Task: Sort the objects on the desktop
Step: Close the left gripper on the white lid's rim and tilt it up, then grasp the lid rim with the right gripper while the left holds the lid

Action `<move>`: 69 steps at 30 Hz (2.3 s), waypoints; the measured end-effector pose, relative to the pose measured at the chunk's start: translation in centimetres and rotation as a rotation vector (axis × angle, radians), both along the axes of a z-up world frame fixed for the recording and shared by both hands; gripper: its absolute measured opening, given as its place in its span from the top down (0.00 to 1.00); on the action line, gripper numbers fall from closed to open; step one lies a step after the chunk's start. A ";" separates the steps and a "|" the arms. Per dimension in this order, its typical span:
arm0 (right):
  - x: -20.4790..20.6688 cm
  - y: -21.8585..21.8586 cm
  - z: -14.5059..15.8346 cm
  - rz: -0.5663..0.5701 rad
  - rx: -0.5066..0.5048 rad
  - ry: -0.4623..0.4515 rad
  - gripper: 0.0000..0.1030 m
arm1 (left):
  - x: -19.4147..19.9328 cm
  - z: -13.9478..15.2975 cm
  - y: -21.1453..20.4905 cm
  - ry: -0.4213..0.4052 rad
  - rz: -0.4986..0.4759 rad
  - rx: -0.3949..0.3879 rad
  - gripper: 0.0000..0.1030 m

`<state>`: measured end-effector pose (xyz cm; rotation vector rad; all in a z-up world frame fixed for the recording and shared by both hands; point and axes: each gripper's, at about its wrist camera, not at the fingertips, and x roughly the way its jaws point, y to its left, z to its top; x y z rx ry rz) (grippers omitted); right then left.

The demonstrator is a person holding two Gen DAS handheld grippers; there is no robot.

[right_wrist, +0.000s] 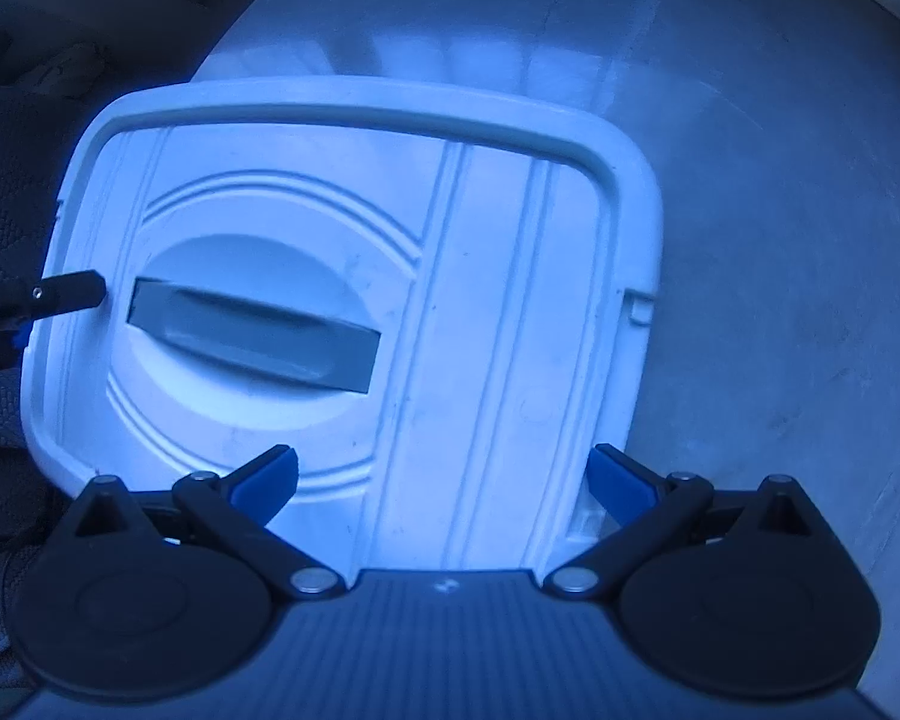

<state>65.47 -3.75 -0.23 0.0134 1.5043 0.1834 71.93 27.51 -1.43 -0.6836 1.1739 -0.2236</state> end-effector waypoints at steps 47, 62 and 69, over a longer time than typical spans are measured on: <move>-0.2 -6.9 2.9 -0.166 0.072 -0.030 0.00 | 0.2 -2.8 6.8 -0.075 0.006 -0.033 0.41; 1.2 -8.6 2.8 -0.212 0.202 -0.037 0.00 | 1.0 -4.1 7.4 -0.078 -0.006 -0.065 0.36; 2.6 -9.5 2.4 -0.208 0.385 -0.023 0.00 | 1.3 -3.8 7.7 -0.080 -0.003 0.013 0.40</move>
